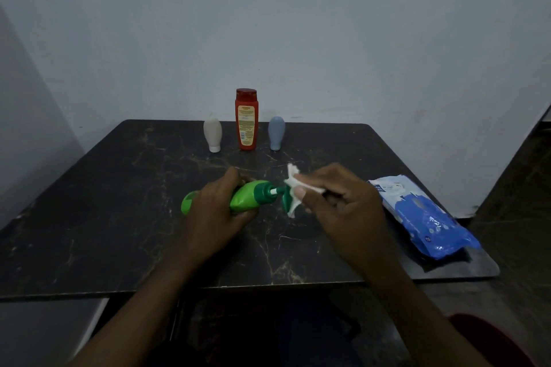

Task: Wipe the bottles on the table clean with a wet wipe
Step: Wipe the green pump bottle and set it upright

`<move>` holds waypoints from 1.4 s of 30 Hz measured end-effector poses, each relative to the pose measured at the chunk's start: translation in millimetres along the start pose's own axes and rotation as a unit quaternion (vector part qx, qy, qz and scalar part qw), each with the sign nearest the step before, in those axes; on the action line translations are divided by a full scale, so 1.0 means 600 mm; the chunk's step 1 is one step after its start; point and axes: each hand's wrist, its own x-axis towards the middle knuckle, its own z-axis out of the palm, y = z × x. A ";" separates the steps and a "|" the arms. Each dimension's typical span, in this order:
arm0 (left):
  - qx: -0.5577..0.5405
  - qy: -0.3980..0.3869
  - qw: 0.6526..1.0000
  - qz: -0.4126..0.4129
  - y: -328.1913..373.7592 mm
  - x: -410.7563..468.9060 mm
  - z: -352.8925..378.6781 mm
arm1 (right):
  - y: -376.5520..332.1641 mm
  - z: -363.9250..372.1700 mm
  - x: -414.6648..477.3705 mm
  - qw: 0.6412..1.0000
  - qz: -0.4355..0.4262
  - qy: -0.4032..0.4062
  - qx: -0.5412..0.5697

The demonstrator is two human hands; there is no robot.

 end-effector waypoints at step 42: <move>-0.650 0.207 0.479 -0.553 0.018 0.062 0.019 | 0.040 0.082 -0.014 0.820 0.343 -0.053 0.455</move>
